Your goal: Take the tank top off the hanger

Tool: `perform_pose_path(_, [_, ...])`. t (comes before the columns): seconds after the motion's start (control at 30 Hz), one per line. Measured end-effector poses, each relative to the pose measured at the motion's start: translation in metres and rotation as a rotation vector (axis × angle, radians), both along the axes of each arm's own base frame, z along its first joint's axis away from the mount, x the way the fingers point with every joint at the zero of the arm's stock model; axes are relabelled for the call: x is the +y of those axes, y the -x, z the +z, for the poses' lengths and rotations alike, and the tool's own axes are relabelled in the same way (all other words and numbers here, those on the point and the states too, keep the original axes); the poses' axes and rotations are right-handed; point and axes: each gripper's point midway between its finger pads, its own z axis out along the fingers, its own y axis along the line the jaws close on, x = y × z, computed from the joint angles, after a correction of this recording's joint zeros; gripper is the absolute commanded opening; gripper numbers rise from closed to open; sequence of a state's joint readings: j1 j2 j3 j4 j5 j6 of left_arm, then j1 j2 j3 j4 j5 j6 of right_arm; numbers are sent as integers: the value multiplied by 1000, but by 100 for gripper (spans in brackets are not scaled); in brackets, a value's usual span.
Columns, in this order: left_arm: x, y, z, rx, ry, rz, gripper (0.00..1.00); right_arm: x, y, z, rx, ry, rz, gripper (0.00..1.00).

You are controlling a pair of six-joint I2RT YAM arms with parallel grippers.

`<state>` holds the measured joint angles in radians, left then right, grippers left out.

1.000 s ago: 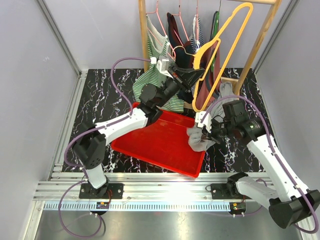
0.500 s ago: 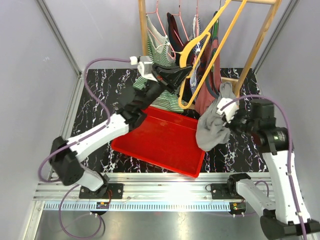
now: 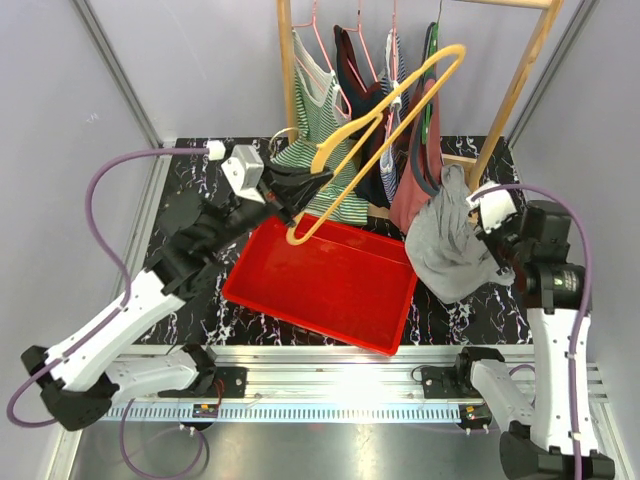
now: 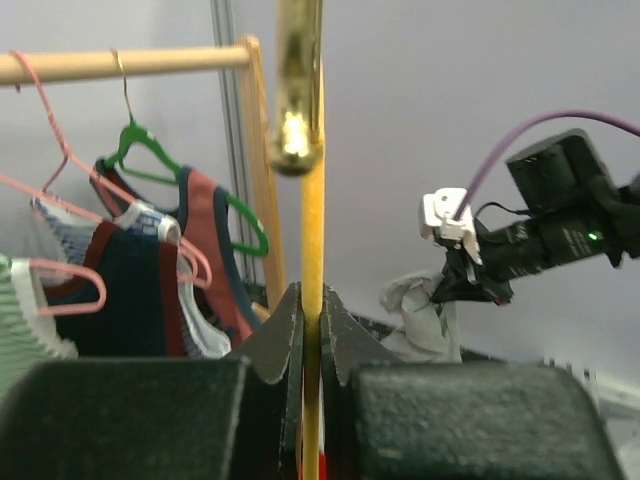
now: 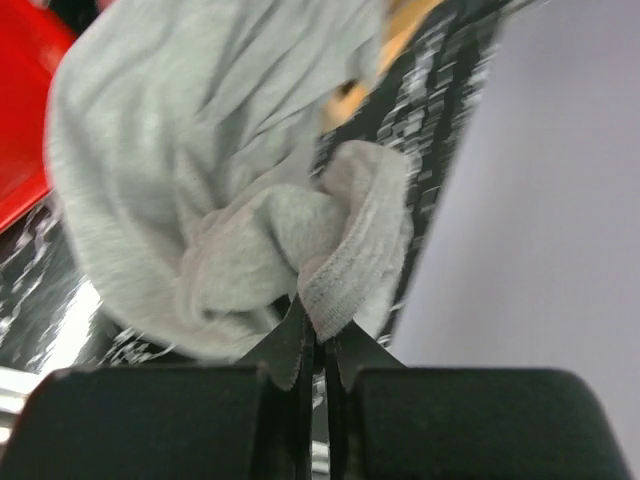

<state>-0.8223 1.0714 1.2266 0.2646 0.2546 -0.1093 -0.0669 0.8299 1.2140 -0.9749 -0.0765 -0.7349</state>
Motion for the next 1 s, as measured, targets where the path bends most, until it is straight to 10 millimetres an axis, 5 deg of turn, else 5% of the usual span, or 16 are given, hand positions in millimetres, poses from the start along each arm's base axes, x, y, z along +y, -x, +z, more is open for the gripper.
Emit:
perform_pose_path(0.13, [20,13,-27,43,-101,28,0,5,3,-56,141,-37,16,7])
perform_pose_path(0.23, [33,20,-53,85,-192,49,0,10,8,-94,253,-66,33,18])
perform_pose_path(0.33, [42,25,-80,136,-283,59,0,15,10,-111,310,-91,44,37])
perform_pose_path(0.37, [44,26,-90,155,-316,61,0,16,9,-111,308,-99,53,45])
perform_pose_path(0.4, [46,27,-99,172,-346,63,0,18,9,-110,304,-105,59,77])
perform_pose_path(0.47, [50,29,-115,203,-403,67,0,23,8,-103,288,-121,87,85])
perform_pose_path(0.67, [61,34,-164,259,-548,72,0,48,5,-67,205,-176,227,93])
perform_pose_path(1.0, [59,26,-218,286,-764,54,0,81,18,-52,245,-225,479,94])
